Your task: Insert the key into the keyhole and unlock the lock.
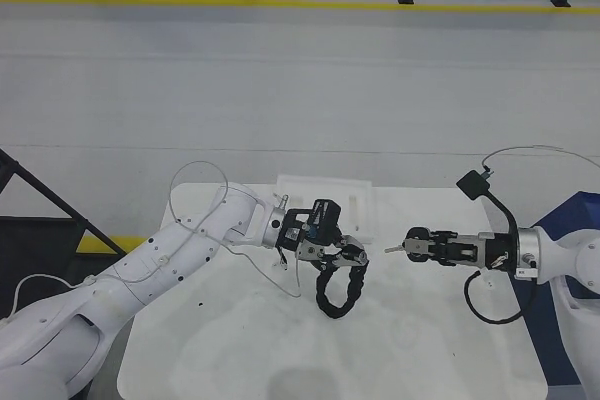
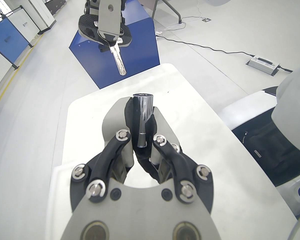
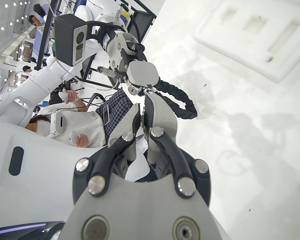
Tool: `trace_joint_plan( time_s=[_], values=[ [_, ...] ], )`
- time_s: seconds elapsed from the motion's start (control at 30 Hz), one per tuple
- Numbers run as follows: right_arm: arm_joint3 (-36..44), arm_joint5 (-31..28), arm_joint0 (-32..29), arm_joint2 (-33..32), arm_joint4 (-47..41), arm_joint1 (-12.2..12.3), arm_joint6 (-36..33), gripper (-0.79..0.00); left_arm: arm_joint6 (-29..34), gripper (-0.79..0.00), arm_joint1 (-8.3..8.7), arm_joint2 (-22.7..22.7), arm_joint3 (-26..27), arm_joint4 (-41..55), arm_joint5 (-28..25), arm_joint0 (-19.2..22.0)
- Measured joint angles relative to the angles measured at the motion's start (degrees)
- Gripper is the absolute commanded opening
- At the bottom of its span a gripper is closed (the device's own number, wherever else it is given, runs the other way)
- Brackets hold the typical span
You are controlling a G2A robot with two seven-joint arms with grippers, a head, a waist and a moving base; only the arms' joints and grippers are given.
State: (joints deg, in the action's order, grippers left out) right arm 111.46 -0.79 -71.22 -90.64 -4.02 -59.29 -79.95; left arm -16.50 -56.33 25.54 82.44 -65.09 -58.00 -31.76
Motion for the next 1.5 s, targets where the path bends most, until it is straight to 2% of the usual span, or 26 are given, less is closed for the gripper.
trace_joint_plan(
  time_s=[0.13,0.27,0.5,0.63,1.0,1.5],
  values=[
    [0.6,0.1,-0.4,0.1,0.3,0.0,0.9,-0.785,-0.3,-0.785,-0.04,0.1,0.1,0.3,0.3,-0.3],
    [5.5,2.4,-2.7,-0.7,2.9,0.4,3.4,-0.785,-0.9,-0.785,-0.6,0.3,-0.5,0.6,3.1,-2.5],
    [15.6,6.4,-8.9,-2.8,9.7,1.1,6.9,-0.785,-4.9,-0.785,-3.01,-0.3,-2.2,-4.6,5.9,-3.0],
    [18.2,7.6,-11.6,-3.0,12.3,1.3,9.5,-0.785,-8.7,-0.785,-4.37,-0.9,-4.0,-7.7,6.7,-2.9],
    [20.6,11.1,-14.3,-1.4,16.4,1.7,14.9,-0.785,-11.7,-0.785,-7.33,-1.0,-8.3,-9.0,5.7,-2.7],
    [18.5,14.9,-13.4,-0.7,15.6,2.2,16.1,-0.785,-11.2,-0.785,-9.07,1.0,-9.9,-10.6,4.9,-3.7]
  ],
)
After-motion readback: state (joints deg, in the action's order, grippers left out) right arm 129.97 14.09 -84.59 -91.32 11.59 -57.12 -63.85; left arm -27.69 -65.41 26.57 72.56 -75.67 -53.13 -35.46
